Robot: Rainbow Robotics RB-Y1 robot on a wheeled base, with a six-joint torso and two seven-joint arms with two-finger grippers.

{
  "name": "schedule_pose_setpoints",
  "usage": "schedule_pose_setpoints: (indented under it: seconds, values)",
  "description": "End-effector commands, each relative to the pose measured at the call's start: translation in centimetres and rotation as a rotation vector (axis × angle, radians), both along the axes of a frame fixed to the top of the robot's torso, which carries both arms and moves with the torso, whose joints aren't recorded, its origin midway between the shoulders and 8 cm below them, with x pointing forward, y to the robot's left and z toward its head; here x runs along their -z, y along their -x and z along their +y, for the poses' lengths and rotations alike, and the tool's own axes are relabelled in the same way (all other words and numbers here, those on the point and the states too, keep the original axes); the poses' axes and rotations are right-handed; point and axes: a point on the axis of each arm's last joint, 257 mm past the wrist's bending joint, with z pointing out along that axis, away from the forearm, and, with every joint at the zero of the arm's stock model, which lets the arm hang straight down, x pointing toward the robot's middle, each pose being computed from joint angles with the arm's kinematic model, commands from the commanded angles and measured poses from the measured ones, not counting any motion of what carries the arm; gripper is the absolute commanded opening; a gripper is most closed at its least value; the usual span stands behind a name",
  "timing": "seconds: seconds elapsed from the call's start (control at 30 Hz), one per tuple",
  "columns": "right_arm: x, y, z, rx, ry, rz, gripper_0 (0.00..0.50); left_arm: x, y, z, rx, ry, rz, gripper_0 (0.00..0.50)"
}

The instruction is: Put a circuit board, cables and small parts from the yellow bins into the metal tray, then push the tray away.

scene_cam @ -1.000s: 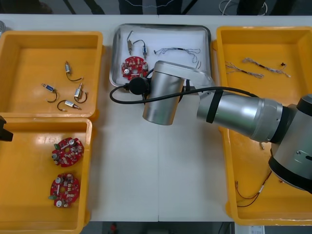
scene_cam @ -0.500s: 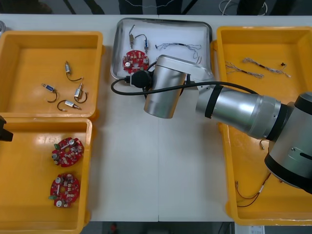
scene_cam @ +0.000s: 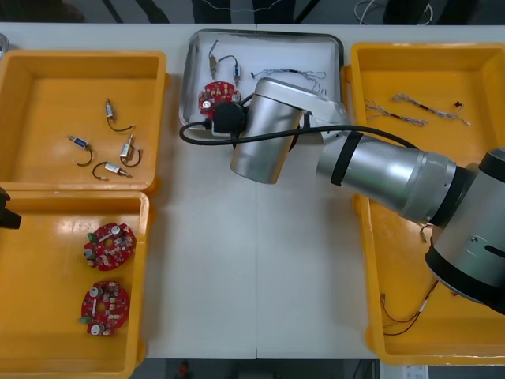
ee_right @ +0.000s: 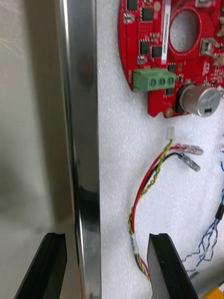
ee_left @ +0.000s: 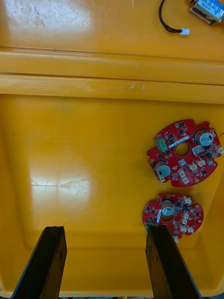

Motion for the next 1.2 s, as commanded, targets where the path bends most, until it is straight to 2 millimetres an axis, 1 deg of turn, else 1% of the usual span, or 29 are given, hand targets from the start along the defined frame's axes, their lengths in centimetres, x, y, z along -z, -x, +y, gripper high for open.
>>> schedule_pose_setpoints:
  seconds: [0.03, 0.13, 0.23, 0.3, 0.33, 0.37, 0.4, 0.43, 0.5, 0.53, 0.6, 0.67, 0.83, 0.9, 0.93, 1.2]
  values:
    - [-5.2, 1.0, 3.5, -0.039, -0.035, -0.042, 0.5, -1.5, 0.1, 1.5, 0.079, -0.088, -0.029, 0.5]
    - [-5.8, 2.4, 3.7, -0.024, -0.051, -0.013, 0.5, -1.5, 0.1, 1.5, 0.079, -0.088, -0.029, 0.5]
    - [-6.0, 3.9, 3.5, -0.004, -0.07, 0.015, 0.5, -1.5, 0.1, 1.5, 0.079, -0.088, -0.029, 0.5]
    - [-6.1, 5.2, 3.1, 0.017, -0.086, 0.041, 0.5, -1.5, 0.1, 1.5, 0.079, -0.088, -0.029, 0.5]
    - [-6.1, 5.6, 2.9, 0.026, -0.094, 0.05, 0.5, -1.5, 0.1, 1.5, 0.079, -0.088, -0.029, 0.5]
    - [-6.0, 6.4, 2.7, 0.038, -0.106, 0.074, 0.5, -1.5, 0.1, 1.5, 0.079, -0.088, -0.029, 0.5]
    - [-5.8, 7.3, 2.3, 0.056, -0.126, 0.104, 0.5, -1.5, 0.1, 1.5, 0.079, -0.088, -0.029, 0.5]
    - [-5.8, 7.7, 2.0, 0.067, -0.136, 0.115, 0.5, -1.5, 0.1, 1.5, 0.079, -0.088, -0.029, 0.5]
    - [-6.0, 9.4, 1.0, 0.106, -0.17, 0.17, 0.5, -1.5, 0.1, 1.5, 0.079, -0.088, -0.029, 0.5]
    - [-6.0, 9.8, 0.7, 0.116, -0.178, 0.179, 0.5, -1.5, 0.1, 1.5, 0.079, -0.088, -0.029, 0.5]
    - [-6.2, 11.2, -0.6, 0.16, -0.203, 0.212, 0.5, -1.5, 0.1, 1.5, 0.079, -0.088, -0.029, 0.5]
    - [-6.3, 12.1, -1.7, 0.198, -0.217, 0.233, 0.5, -1.5, 0.1, 1.5, 0.079, -0.088, -0.029, 0.5]
    - [-7.4, 12.5, -2.4, 0.277, -0.366, 0.221, 0.5, -1.5, 0.1, 1.5, 0.079, -0.088, -0.029, 0.5]
    - [-8.0, 12.4, -3.1, 0.329, -0.451, 0.211, 0.5, -1.5, 0.1, 1.5, 0.079, -0.088, -0.029, 0.5]
    - [-8.0, 12.5, -3.3, 0.344, -0.471, 0.213, 0.5, -1.5, 0.1, 1.5, 0.079, -0.088, -0.029, 0.5]
    - [-8.2, 12.0, -7.5, 0.589, -0.752, 0.211, 0.5, -1.5, 0.1, 1.5, 0.079, -0.088, -0.029, 0.5]
